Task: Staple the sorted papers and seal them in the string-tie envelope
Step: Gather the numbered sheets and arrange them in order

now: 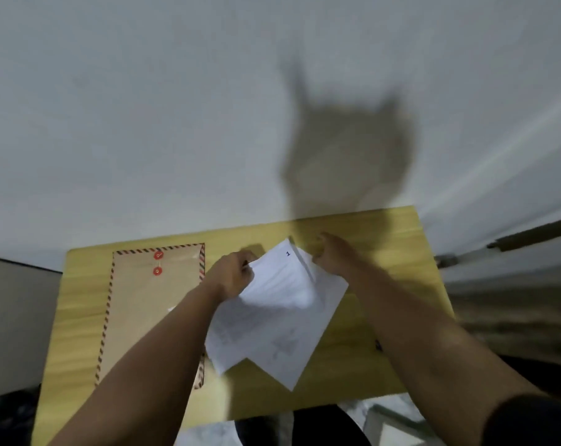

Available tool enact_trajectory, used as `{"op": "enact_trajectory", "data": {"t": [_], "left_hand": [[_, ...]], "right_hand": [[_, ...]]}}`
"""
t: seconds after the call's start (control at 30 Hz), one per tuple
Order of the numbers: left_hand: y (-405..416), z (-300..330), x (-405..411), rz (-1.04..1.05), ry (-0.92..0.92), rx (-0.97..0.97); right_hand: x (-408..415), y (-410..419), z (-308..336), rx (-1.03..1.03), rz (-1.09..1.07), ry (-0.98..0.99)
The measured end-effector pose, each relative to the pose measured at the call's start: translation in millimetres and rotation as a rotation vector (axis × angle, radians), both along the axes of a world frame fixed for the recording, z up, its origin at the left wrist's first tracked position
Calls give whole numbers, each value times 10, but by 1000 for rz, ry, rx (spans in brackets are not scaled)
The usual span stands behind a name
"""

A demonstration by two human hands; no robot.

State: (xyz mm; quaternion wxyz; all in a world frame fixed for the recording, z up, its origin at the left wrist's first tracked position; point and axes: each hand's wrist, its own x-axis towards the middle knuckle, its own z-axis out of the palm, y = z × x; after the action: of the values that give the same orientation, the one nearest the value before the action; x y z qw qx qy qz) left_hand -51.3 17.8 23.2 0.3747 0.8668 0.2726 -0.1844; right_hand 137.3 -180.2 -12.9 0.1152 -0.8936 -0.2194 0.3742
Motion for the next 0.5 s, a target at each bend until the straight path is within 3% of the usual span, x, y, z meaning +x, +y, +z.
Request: {"op": "enact_trajectory", "data": {"t": [0.2,0.5], "left_hand": [[200,-147,-104,73,29,24],[324,-161,-179,127,-27,15]], "right_hand": [[-103,81,-328,-176,99,-144],[-213,106,-396,-164,154,-156]]}}
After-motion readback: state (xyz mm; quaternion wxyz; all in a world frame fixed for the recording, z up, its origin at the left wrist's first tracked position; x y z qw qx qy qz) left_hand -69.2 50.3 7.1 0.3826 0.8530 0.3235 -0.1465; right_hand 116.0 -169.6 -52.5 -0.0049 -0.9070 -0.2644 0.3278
